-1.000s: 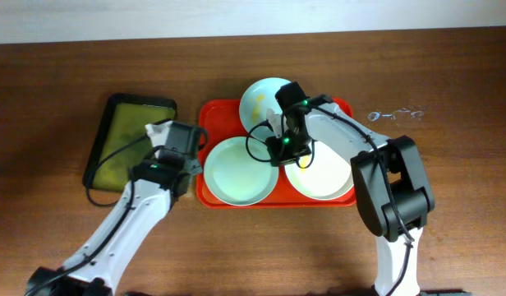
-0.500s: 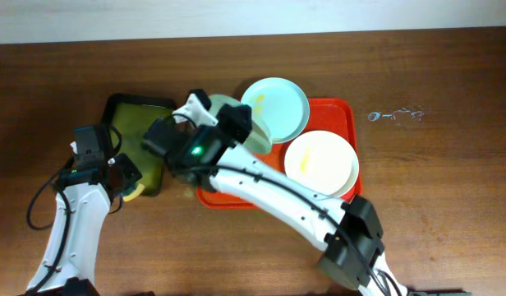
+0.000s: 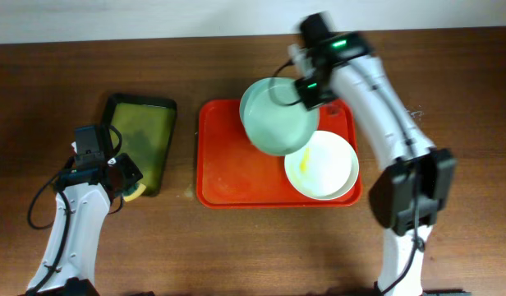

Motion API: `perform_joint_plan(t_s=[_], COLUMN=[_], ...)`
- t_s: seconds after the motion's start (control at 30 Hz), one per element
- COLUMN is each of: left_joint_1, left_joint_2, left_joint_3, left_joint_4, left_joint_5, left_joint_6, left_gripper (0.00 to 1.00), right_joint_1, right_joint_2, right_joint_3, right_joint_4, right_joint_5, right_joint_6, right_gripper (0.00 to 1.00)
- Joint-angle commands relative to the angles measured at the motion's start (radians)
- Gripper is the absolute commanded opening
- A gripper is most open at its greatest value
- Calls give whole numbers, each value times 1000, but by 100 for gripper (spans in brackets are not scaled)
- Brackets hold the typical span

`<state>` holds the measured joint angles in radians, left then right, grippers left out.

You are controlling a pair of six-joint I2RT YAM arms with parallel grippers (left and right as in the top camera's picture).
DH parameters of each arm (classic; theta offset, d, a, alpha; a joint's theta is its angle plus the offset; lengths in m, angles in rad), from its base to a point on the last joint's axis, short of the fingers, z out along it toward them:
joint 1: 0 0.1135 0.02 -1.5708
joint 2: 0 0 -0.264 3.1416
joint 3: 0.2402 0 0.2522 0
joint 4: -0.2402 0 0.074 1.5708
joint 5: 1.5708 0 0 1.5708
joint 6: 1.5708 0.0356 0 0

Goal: Clean dirty plates on tray and stack at the side
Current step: 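Lift the front-left green plate with the right gripper and set it at the right side, then scrub the back green plate with the sponge in the left gripper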

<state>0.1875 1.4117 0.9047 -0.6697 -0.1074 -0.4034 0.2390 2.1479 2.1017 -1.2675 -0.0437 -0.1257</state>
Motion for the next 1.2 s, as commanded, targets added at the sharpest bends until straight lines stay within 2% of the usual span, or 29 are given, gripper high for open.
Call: perform_joint_plan(t_s=[0.0,0.07,0.13,0.23,0.27,0.33,0.37,0.4,0.5,0.53,0.57,0.6,0.67,0.77,0.83,0.93,1.0,1.07,1.1,1.17], left_joint_1=[5,5,5,5,5,5,5,5,5,5,5,5,5,5,5,5,5,5,5,5], left_joint_2=[-21,-21,-21,-20,-20,-20,-20,-20,-20,-20,-20,-20,-20,-20,-20,-20,-20,-20,-20,-20], left_joint_3=[-5,-5,-5,-9,-9,-9,-10,-10,-10,-10,-10,-11,-11,-11,-13,-22,-22,-22,-22,-22], left_joint_4=[2,1,2,-2,-1,3,10,11,14,18,17,17,21,23,23,33,33,33,33,33], left_joint_5=[7,7,7,6,6,6,6,6,6,7,7,7,7,7,7,7,7,7,7,7], left_joint_6=[17,17,17,17,17,17,17,17,17,17,16,17,16,16,16,16,16,16,16,16], left_gripper=[0,0,0,0,0,0,0,0,0,0,0,0,0,0,0,0,0,0,0,0], right_joint_1=[-216,-351,-464,-595,-657,-710,-743,-766,-776,-776,-776,-776,-775,-699,-576,-332,-230,-130,-77,-43], right_joint_2=[-5,6,6,8,8,8,8,8,8,8,3,-5,-29,-76,-67,-35,-7,39,70,100], right_joint_3=[-5,-25,-113,-235,-312,-394,-435,-461,-475,-475,-469,-447,-389,-340,-340,-341,-341,-341,-341,-342], right_joint_4=[0,11,98,262,359,456,504,540,554,549,539,524,500,520,526,559,585,626,645,647], right_joint_5=[-424,-424,-423,-369,-355,-314,-256,-254,-255,-259,-271,-317,-416,-477,-467,-290,-196,-178,-91,-5], right_joint_6=[-80,-80,-66,123,146,159,242,251,251,251,251,251,251,251,204,178,177,76,74,74], right_gripper=[4,4,4,4,4,4,4,4,5,18,43,60,62,63,63,64,64,64,64,64])
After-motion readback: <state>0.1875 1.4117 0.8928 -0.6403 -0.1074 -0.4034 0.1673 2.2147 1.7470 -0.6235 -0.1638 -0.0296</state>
